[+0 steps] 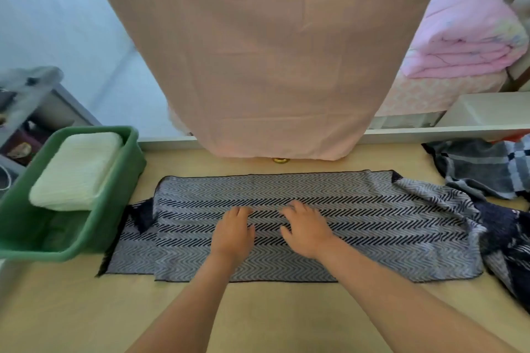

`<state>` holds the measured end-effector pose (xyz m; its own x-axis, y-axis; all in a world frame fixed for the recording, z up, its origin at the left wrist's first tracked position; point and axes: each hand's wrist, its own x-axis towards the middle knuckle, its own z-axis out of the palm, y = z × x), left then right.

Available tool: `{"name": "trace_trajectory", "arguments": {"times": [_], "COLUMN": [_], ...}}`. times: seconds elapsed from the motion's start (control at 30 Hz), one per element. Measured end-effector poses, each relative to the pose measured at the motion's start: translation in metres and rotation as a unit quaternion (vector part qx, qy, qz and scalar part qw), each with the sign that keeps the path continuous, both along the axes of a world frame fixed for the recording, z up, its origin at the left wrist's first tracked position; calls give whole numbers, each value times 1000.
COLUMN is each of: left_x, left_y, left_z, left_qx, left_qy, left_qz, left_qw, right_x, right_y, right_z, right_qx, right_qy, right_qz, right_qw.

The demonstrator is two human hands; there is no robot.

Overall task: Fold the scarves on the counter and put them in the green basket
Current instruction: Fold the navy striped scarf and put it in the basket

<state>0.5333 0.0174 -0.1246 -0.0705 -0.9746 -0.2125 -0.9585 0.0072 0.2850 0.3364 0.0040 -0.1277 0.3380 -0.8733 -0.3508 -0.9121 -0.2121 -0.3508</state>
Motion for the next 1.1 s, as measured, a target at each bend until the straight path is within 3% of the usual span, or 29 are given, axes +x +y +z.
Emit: {"name": "trace_trajectory", "arguments": {"times": [0.23, 0.43, 0.5, 0.57, 0.73, 0.9, 1.0, 1.1], "left_x": [178, 278, 294, 305, 314, 307, 311, 313], "left_y": [21, 39, 45, 50, 54, 68, 72, 74], "left_z": [-2, -28, -34, -37, -35, -40, -45, -47], "left_qx": [-11, 144, 168, 136, 84, 93, 99, 87], "left_qy": [-35, -34, -54, -60, -7, -30, -56, -36], "left_qz": [100, 44, 26, 26, 64, 188, 216, 201], "left_qw": [994, 988, 984, 989, 994, 977, 970, 975], "right_x": [188, 291, 301, 300, 299, 332, 355, 362], "right_y": [10, 17, 22, 27, 29, 37, 50, 54], "right_z": [3, -4, -11, -17, -13, -13, -20, -25], "right_qx": [36, 46, 56, 19, -5, -86, -41, -22], "right_qy": [-52, -16, 17, 62, 160, 81, 75, 59], "right_qz": [36, 104, 110, 89, 63, 150, 180, 130], "right_qw": [997, 993, 992, 994, 985, 982, 980, 990]}}
